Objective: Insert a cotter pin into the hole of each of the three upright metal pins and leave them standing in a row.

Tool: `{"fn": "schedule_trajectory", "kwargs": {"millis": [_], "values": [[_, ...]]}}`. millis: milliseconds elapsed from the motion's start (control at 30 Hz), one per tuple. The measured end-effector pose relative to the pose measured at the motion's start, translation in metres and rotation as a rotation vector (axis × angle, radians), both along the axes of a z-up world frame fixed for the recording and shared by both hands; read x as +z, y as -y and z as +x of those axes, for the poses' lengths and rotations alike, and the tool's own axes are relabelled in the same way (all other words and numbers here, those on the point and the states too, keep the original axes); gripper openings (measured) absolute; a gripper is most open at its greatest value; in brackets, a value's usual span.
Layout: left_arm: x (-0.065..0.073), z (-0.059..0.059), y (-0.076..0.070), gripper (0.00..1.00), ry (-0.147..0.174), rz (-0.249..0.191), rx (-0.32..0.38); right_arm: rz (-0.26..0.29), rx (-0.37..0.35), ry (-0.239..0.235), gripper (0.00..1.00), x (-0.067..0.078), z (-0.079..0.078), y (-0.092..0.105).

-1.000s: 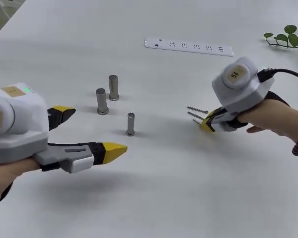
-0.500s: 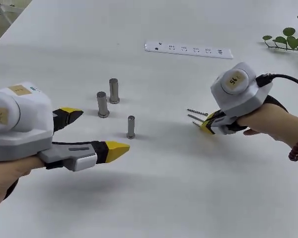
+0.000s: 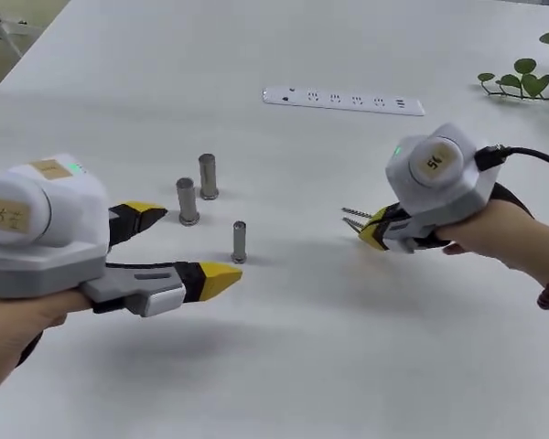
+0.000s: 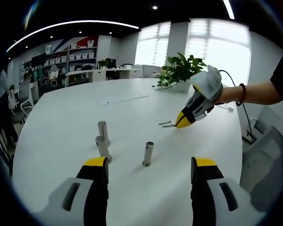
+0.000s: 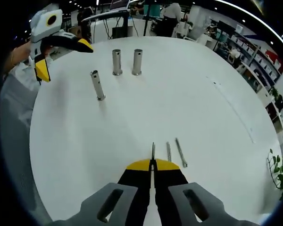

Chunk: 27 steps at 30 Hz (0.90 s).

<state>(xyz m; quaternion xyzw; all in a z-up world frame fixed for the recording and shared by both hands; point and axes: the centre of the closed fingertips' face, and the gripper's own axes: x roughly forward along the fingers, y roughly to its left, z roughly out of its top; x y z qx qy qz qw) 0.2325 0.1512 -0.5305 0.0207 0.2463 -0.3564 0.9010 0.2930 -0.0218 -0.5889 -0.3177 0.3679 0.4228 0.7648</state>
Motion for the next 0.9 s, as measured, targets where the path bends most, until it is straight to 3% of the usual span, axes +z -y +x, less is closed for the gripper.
{"fn": "schedule_trajectory", "kwargs": {"millis": [300,633,900], "values": [[0.006,-0.002,0.01,0.55,-0.003,-0.002,-0.026,0.045,0.097,0.082,0.0,0.022,-0.015,-0.024],[0.006,-0.007,0.023,0.41,-0.03,0.003,-0.053,0.069,0.234,0.161,0.0,0.043,-0.034,-0.05],[0.014,-0.007,0.037,0.34,-0.054,-0.035,-0.064,0.078,0.316,0.206,0.0,0.053,-0.047,-0.065]]}}
